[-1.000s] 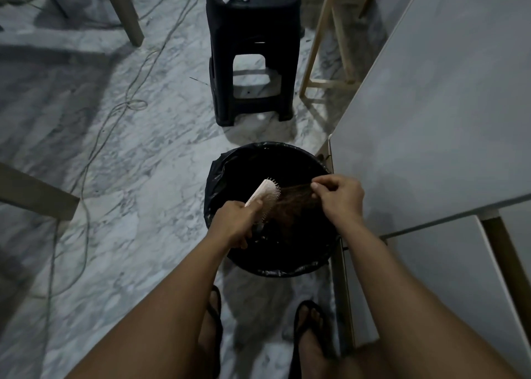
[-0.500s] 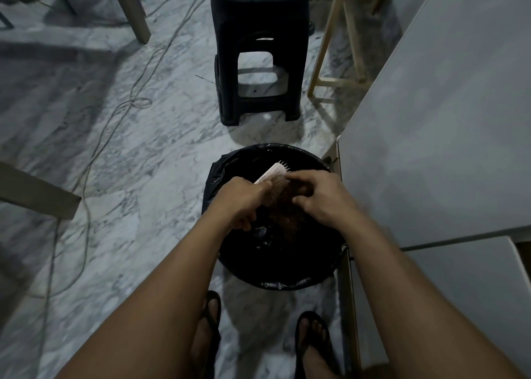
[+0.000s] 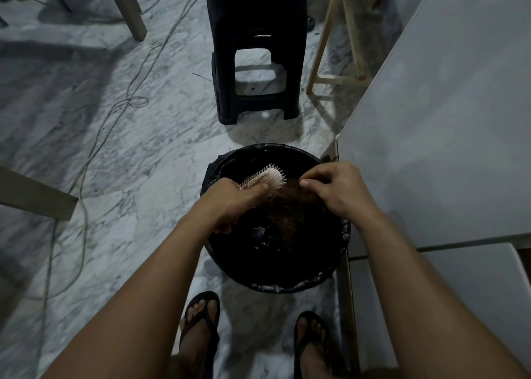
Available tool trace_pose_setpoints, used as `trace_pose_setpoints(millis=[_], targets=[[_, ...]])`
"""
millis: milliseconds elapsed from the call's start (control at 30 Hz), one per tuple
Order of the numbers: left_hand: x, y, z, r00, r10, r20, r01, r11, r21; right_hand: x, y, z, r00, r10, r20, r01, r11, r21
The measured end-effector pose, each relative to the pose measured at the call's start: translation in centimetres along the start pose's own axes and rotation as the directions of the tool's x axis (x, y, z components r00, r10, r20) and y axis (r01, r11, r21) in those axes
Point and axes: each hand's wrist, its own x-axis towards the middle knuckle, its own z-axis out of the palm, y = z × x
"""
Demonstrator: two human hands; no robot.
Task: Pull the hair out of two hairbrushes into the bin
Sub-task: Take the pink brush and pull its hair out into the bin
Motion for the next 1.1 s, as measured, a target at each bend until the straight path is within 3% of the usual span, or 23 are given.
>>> trace_pose_setpoints(millis=[200,300,367,467,533,633,733,933,1100], targets=[[0.0,-0.5,-1.1,1.000,0.008,0.025,-0.008,1.000,-0.003,0.9,1.3,-1.1,0.989,0.102,-0.111,-0.101,0.995,0.015],[-0.1,0.1,-1.4,1.000,0.017,-0.005,-0.017,1.000,0.009,1.1,1.7,-1.5,0.947,0.192,-0.256,-0.217,0.974,-0.071],[0.0,0.5,-1.4,1.000,0.025,-0.018,-0.025,1.000,0.008,0.9,1.7,-1.6,0.934,0.228,-0.276,-0.273,0.953,-0.135],[-0.1,1.0,-1.0,0.999,0.044,-0.002,-0.044,0.999,0.020,0.9,1.4,-1.4,0.963,0.227,-0.142,-0.241,0.967,-0.086],[-0.2,1.2,-0.8,0.998,0.057,0.011,-0.057,0.998,0.019,0.8,0.6,-1.4,0.983,0.183,-0.003,-0.183,0.980,0.078],[-0.5,1.6,-0.7,0.997,0.070,0.019,-0.070,0.997,0.021,0.4,-0.6,-0.7,0.955,0.143,0.259,-0.232,0.906,0.355],[-0.8,2.0,-0.8,0.997,0.076,0.024,-0.077,0.997,0.016,0.2,-0.6,0.5,0.938,0.082,0.338,-0.175,0.951,0.256],[-0.9,1.6,-1.5,0.996,0.075,-0.048,-0.070,0.993,0.096,0.4,0.0,-0.2,0.986,0.045,0.162,-0.059,0.995,0.081],[-0.4,1.0,-2.3,0.976,0.086,-0.199,-0.043,0.976,0.213,0.4,0.5,-1.0,0.994,0.105,0.021,-0.104,0.993,-0.061]])
